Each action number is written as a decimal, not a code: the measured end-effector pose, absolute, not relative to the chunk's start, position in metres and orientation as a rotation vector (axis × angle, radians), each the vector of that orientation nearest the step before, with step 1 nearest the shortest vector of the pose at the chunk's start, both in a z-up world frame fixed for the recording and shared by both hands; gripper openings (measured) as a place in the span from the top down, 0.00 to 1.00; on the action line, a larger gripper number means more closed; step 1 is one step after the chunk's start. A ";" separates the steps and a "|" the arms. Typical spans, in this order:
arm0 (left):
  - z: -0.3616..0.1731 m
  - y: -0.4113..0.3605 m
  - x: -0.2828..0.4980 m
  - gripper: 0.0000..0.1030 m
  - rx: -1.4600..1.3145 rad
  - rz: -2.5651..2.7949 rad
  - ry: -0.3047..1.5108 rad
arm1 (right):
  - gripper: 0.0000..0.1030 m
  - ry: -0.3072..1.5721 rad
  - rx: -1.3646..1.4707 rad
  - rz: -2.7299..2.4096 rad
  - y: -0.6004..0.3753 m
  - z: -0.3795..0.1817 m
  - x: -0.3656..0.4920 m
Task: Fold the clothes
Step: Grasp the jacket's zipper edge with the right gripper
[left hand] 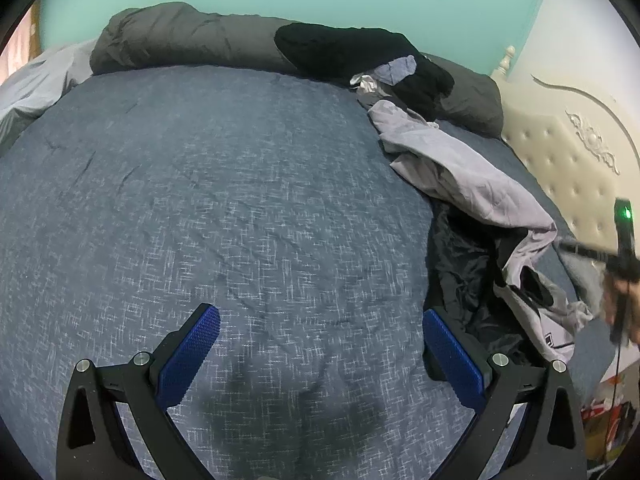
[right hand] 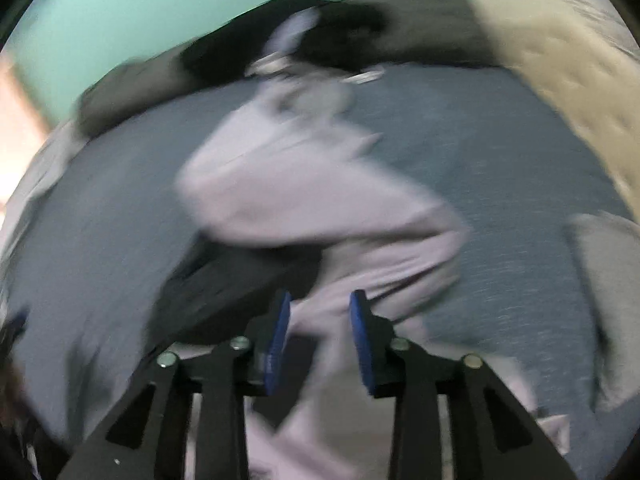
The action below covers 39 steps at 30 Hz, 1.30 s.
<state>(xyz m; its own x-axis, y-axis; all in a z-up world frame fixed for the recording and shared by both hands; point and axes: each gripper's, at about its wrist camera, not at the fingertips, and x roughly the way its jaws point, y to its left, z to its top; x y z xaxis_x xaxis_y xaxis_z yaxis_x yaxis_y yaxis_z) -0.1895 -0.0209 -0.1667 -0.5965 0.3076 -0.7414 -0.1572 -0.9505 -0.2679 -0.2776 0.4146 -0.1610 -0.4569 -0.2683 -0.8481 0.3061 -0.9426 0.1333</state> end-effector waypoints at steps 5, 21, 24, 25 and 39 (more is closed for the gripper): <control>-0.162 -0.019 -0.192 0.00 -1.231 2.589 -0.273 | 0.59 0.095 1.436 -2.258 0.359 -0.184 -0.240; -0.155 0.016 -0.215 0.00 -1.186 2.565 -0.211 | 0.89 0.232 1.365 -2.267 0.341 -0.215 -0.212; -0.155 0.032 -0.221 0.00 -1.171 2.558 -0.153 | 0.89 0.203 1.326 -2.314 0.357 -0.206 -0.208; -0.155 0.038 -0.224 0.00 -1.163 2.552 -0.137 | 0.90 0.189 1.311 -2.337 0.365 -0.202 -0.207; -0.172 0.177 -0.282 0.00 -1.112 2.376 -0.056 | 0.90 0.021 1.264 -2.414 0.436 -0.190 -0.194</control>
<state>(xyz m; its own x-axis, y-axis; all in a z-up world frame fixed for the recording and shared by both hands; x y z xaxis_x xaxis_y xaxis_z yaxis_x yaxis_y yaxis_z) -0.2816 0.1771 -0.1724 -0.5333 0.4652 -0.7066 -0.4312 -0.8681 -0.2461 -0.1936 0.4364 -0.1905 -0.5026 -0.3513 -0.7900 0.3649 -0.9146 0.1745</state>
